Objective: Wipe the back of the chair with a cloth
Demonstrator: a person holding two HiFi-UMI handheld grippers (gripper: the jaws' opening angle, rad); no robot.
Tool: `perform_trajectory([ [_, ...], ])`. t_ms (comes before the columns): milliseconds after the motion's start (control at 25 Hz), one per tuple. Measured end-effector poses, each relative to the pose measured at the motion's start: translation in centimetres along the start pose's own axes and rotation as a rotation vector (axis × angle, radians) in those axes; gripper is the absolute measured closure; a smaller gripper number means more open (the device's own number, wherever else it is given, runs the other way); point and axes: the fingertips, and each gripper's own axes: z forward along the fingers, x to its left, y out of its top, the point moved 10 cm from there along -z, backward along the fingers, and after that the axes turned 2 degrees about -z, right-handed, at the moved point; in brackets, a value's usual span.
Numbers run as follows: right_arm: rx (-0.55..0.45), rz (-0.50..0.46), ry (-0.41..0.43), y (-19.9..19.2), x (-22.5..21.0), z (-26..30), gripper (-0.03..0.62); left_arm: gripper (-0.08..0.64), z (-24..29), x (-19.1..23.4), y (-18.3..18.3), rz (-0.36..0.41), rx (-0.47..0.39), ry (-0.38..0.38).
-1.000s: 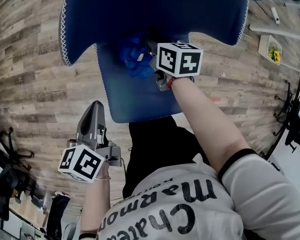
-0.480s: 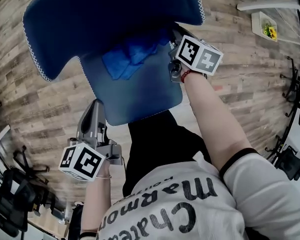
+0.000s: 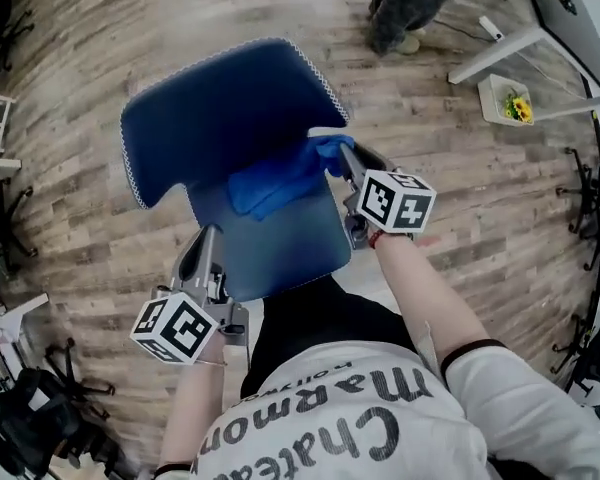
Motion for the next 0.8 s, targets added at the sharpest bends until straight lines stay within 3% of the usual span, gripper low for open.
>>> perform_trajectory([
  [160, -0.008, -0.142, 0.142, 3.8, 4.3, -3.4, 0.522, 0.552, -1.6, -3.8, 2.4, 0.01, -0.067, -0.055],
  [360, -0.121, -0.258, 0.295, 9.6, 9.6, -7.1, 0.522, 0.552, -4.9, -7.2, 4.6, 0.053, -0.227, -0.139],
  [560, -0.378, -0.347, 0.401, 17.7, 13.3, -10.5, 0.522, 0.552, -7.6, -8.6, 7.8, 0.1, -0.362, -0.209],
  [680, -0.535, -0.39, 0.472, 20.1, 15.5, -14.9, 0.522, 0.552, -10.5, -10.6, 9.5, 0.111, -0.389, -0.188],
  [800, -0.604, -0.46, 0.548, 21.9, 17.5, -19.8, 0.522, 0.552, -14.0, -13.7, 10.8, 0.208, -0.415, -0.2],
])
